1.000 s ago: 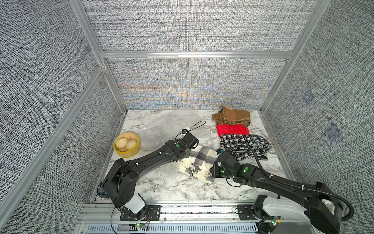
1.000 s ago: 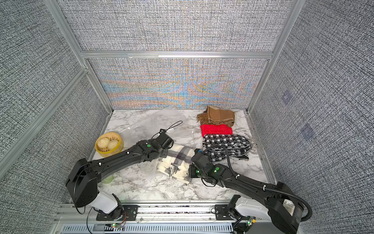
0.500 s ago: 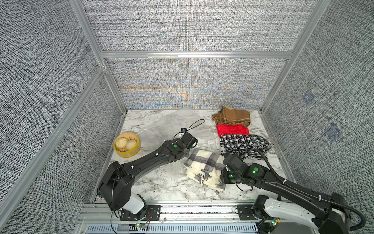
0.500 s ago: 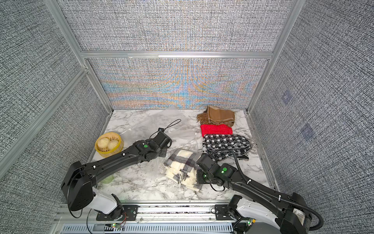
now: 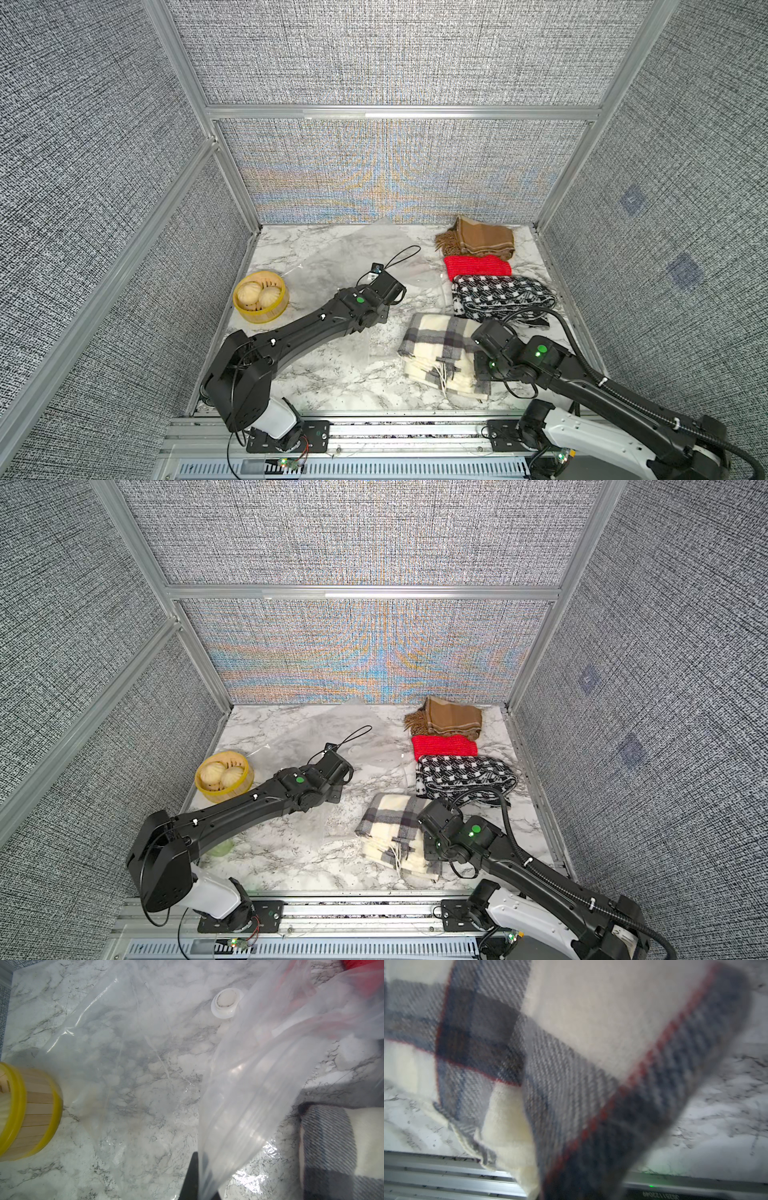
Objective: Take the scarf out of the vacuum bag
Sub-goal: Take out the scarf from the vacuum bag.
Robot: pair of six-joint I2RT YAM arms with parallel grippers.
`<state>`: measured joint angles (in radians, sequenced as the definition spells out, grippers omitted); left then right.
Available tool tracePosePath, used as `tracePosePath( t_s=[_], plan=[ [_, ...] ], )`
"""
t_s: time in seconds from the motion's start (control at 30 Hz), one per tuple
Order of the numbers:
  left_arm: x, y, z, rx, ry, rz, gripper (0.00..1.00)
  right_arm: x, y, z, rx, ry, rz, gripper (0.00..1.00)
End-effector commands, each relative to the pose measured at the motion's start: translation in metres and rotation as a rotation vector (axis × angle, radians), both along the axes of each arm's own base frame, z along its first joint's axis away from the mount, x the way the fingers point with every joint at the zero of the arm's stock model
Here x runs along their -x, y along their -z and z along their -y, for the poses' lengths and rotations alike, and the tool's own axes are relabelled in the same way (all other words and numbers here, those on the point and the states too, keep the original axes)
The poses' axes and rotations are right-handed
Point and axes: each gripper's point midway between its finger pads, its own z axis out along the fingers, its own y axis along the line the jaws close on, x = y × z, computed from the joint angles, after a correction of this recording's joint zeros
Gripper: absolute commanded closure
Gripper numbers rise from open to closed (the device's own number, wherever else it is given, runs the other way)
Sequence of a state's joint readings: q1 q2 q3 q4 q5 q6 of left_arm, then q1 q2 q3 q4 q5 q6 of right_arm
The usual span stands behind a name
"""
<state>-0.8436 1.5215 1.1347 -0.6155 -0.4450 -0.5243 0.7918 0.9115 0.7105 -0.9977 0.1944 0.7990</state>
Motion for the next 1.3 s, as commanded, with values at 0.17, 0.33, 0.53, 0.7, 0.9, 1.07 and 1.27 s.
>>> tracePosePath(
  t_s=[0.17,0.33,0.53,0.7,0.9,1.07,1.27],
  plan=[
    [-0.001,-0.004,-0.002,0.000,-0.008,0.009,1.00,-0.009,-0.015,0.032,0.142,0.117,0.073,1.00],
    [0.000,-0.004,0.000,0.005,-0.004,0.005,1.00,-0.016,-0.025,0.049,0.259,0.185,0.099,1.00],
    [0.001,-0.003,0.001,0.009,0.004,-0.001,1.00,-0.014,-0.019,0.063,0.327,0.201,0.109,0.94],
    [0.000,-0.003,0.002,0.008,0.005,-0.002,1.00,-0.019,-0.029,0.068,0.347,0.250,0.141,0.65],
    [0.000,-0.002,0.002,0.006,0.004,-0.004,1.00,-0.035,-0.041,0.061,0.356,0.251,0.201,0.26],
    [0.001,-0.002,0.003,0.009,0.008,-0.009,1.00,-0.044,-0.053,0.058,0.395,0.257,0.202,0.25],
    [0.002,-0.006,0.001,0.017,0.009,0.002,1.00,-0.070,-0.066,-0.014,0.201,0.051,0.282,0.20]
  ],
)
